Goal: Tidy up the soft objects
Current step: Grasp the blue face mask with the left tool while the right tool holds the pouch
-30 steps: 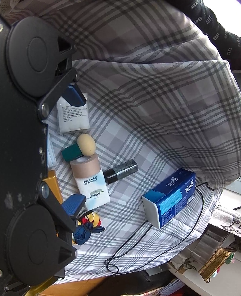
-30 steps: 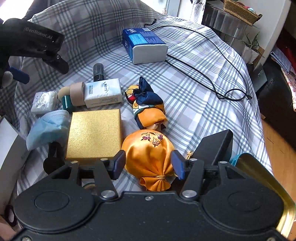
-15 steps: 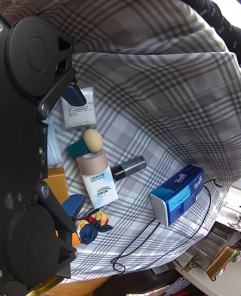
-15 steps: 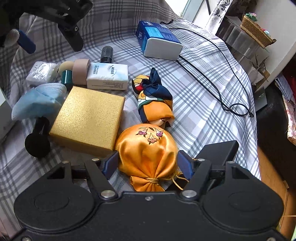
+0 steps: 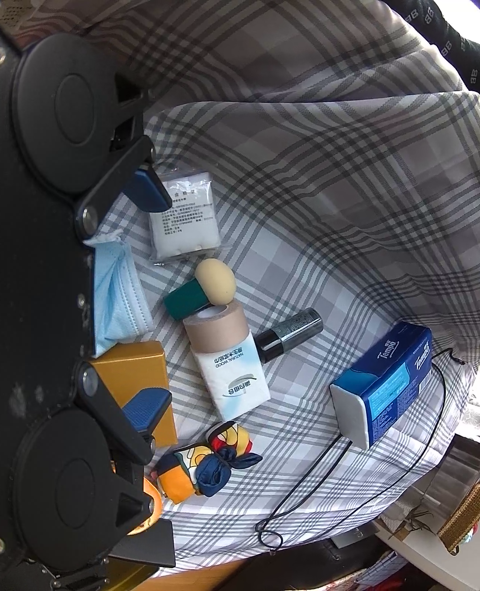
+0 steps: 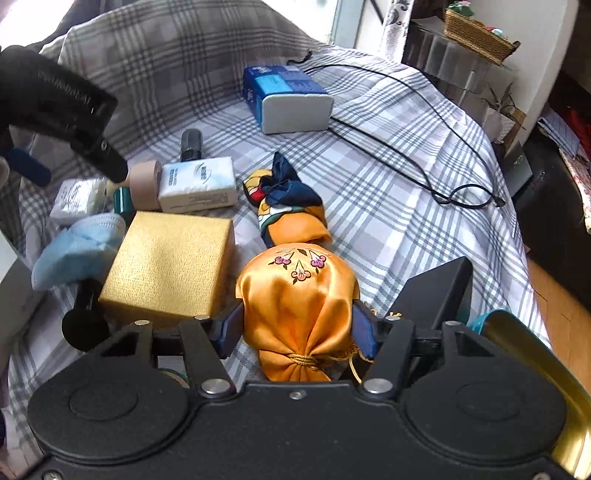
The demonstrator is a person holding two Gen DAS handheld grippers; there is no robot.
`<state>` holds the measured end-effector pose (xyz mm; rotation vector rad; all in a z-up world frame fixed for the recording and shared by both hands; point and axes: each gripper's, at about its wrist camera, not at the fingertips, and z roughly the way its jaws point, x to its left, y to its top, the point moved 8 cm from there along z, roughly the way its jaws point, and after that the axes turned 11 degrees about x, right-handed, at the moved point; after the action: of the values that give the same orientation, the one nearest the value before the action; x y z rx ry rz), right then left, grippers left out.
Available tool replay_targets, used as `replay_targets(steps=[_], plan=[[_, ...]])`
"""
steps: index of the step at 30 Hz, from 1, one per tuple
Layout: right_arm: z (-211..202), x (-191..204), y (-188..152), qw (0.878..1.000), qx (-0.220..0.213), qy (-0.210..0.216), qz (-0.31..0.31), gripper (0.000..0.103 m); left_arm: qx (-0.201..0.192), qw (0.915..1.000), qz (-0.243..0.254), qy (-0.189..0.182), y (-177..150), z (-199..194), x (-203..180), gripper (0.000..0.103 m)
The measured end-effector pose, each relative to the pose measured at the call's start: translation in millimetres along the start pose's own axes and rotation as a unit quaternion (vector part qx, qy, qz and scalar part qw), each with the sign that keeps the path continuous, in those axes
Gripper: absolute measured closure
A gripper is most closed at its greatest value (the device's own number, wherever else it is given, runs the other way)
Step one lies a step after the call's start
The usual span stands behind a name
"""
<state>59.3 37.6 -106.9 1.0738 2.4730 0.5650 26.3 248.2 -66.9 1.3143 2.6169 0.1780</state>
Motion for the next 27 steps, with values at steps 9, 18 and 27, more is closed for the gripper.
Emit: replay_targets(steps=[9,18,27], plan=[[-42,-16,-2,0.996,-0.048,0.025,0.074,0.045,0.033,0.9993,0.014,-0.005,-25,6,-1,0.002],[-63,-16,-14,0.993,-0.063,0.025,0.093,0.045,0.058,0.9982,-0.014,-0.007,-39,26,12,0.003],[-78,-16,-26,0.991,-0.07,0.024,0.115,0.045,0.069,0.9964,-0.02,-0.045,-44,32,5,0.03]])
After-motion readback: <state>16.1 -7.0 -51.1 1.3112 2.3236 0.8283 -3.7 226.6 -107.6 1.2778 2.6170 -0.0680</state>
